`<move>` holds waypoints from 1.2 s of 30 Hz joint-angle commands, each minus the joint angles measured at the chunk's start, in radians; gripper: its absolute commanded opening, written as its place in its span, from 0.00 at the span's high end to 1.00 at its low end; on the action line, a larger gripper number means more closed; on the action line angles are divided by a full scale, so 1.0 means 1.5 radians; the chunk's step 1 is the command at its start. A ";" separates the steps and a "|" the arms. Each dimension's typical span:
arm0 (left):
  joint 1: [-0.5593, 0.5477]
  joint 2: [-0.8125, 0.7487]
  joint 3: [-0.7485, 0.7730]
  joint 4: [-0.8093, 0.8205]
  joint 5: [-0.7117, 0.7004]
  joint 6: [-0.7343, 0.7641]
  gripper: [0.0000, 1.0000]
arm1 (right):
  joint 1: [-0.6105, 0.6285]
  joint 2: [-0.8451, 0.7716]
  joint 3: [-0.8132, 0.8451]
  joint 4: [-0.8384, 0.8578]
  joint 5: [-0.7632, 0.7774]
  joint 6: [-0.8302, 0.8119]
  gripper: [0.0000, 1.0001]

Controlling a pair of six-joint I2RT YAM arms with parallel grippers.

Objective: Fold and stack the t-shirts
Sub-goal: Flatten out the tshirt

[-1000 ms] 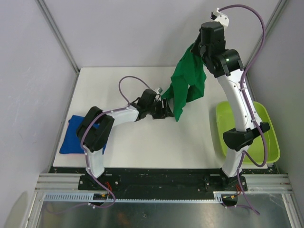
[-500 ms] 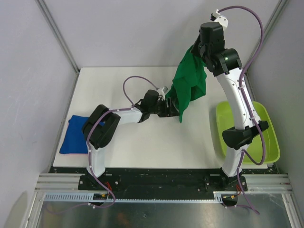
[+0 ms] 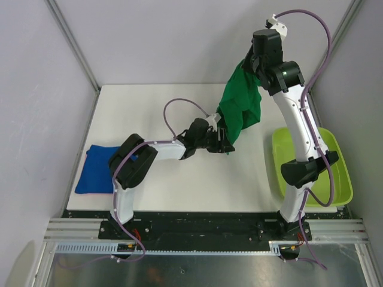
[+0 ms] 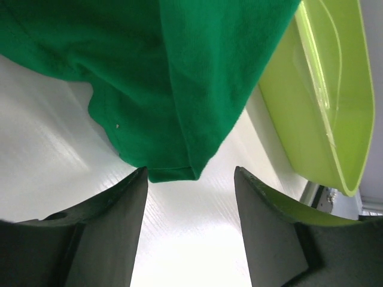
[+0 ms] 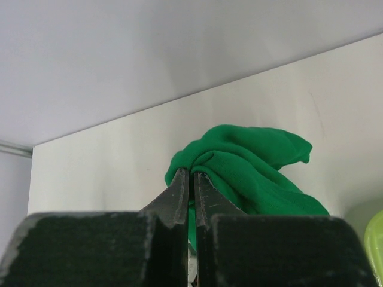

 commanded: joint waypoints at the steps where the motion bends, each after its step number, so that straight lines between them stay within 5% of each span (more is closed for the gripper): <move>1: -0.003 0.012 0.000 0.028 -0.068 0.034 0.36 | -0.003 -0.015 0.001 0.031 -0.008 0.013 1.00; 15: -0.024 0.049 0.039 0.028 -0.145 0.056 0.42 | -0.008 -0.028 -0.027 0.039 -0.019 0.018 1.00; 17: -0.026 0.049 0.044 0.028 -0.150 0.054 0.48 | -0.010 -0.030 -0.031 0.040 -0.021 0.019 1.00; 20: -0.027 0.032 0.034 0.028 -0.181 0.049 0.71 | -0.014 -0.033 -0.040 0.042 -0.022 0.017 1.00; 22: -0.027 -0.002 0.010 0.024 -0.229 0.047 0.92 | -0.022 -0.036 -0.051 0.045 -0.028 0.014 1.00; 24: -0.024 -0.056 -0.023 0.009 -0.300 0.052 0.98 | -0.039 -0.044 -0.071 0.058 -0.047 0.013 1.00; 30: 0.018 -0.298 -0.070 -0.126 -0.541 0.116 1.00 | -0.138 -0.097 -0.202 0.149 -0.178 0.018 1.00; 36: 0.058 -0.481 -0.040 -0.228 -0.645 0.243 1.00 | -0.188 -0.171 -0.317 0.176 -0.224 0.012 1.00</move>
